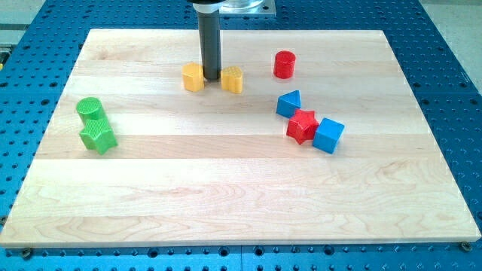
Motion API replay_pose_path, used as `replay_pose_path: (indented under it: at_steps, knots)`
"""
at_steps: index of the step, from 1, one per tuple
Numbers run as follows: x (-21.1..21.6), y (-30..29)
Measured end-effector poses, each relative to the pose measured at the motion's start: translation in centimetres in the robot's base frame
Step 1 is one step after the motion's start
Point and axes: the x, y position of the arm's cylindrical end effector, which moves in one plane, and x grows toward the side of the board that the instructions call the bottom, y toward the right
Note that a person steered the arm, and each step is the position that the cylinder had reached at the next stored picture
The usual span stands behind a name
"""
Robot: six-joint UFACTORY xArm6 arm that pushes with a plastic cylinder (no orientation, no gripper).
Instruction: Push the red circle above the blue triangle
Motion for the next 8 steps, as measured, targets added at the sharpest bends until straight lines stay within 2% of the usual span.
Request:
replay_pose_path:
  at_steps: [2,3,4,5,6,8]
  knots:
    - [-1.0,0.0]
    - [-1.9,2.1]
    - [-5.5,7.0]
    - [-7.2,12.1]
    - [-5.8,16.0]
    - [-0.8,15.6]
